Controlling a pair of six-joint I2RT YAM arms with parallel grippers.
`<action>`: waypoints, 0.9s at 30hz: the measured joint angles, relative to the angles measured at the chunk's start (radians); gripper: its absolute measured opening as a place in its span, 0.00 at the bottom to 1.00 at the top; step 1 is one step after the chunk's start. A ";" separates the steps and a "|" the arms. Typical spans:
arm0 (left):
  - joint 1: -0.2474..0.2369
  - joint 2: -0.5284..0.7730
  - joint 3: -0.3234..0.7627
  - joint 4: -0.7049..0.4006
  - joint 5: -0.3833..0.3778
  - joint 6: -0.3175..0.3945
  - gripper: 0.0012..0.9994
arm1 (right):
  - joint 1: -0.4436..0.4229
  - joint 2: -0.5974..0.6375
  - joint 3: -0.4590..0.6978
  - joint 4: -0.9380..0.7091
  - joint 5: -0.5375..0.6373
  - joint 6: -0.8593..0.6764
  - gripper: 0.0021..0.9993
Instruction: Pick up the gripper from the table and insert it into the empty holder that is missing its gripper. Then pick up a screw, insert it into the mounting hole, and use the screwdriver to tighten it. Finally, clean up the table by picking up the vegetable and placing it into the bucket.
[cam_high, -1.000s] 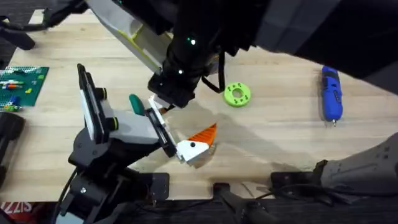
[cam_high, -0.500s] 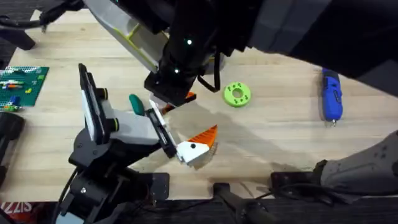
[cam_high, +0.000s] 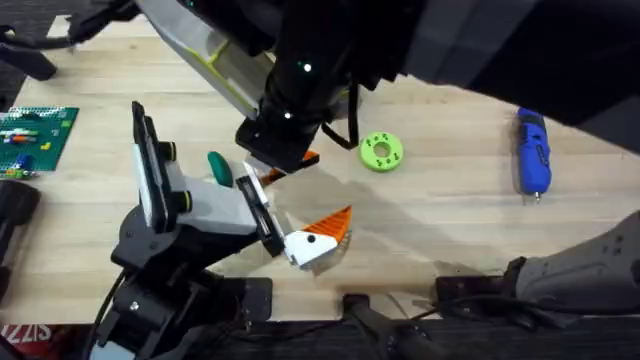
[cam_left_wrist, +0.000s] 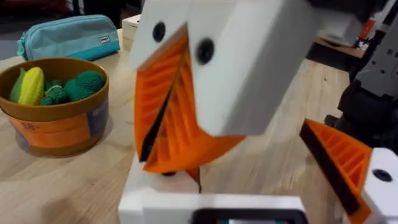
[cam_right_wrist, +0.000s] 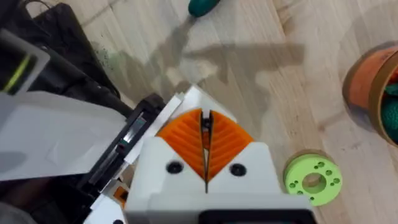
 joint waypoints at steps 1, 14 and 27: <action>0.000 0.000 0.000 0.000 0.001 0.002 0.99 | 0.000 -0.002 0.000 -0.001 0.000 0.000 0.01; 0.000 0.000 0.000 0.000 0.008 0.006 0.99 | 0.000 -0.004 0.000 -0.012 -0.002 0.000 0.01; 0.000 0.000 0.000 0.000 0.013 0.005 0.99 | -0.005 -0.004 0.000 -0.046 -0.018 0.000 0.01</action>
